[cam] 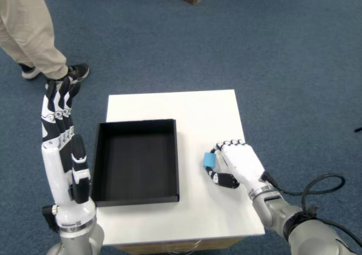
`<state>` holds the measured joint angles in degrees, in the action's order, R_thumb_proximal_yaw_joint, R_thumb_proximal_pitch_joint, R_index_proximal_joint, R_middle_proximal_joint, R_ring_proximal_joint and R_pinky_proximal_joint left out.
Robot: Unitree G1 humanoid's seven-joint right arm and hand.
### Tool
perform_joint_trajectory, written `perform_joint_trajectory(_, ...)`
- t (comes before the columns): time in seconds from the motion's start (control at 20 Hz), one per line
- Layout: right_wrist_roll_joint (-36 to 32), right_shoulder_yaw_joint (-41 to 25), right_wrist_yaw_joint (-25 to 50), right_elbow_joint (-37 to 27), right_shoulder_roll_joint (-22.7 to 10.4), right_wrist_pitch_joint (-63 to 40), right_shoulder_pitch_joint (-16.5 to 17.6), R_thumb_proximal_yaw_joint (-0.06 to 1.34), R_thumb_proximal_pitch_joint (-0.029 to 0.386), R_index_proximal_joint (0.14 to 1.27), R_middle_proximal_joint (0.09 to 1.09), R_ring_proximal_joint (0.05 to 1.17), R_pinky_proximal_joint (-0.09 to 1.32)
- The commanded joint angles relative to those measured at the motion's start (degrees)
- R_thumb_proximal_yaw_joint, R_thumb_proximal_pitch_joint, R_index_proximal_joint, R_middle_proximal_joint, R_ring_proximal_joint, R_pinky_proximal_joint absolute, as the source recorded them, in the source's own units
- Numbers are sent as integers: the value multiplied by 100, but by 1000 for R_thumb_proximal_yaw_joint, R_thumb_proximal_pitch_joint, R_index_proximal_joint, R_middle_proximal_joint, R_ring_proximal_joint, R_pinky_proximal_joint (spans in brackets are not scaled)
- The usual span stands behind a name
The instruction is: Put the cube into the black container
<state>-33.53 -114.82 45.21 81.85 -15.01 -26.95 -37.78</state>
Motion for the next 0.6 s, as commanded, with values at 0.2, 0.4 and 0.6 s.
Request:
perform_joint_trajectory(0.2, -34, 40, 918, 120, -116, -769, -392, 1252, 148, 1109, 451, 332, 289)
perform_joint_trajectory(0.4, 41, 3, 1372, 128, -141, -1188, -461, 1249, 148, 1105, 443, 325, 280)
perform_joint_trajectory(0.6, 134, -23, 2189, 115, -90, -1919, -544, 1247, 149, 1105, 439, 319, 272)
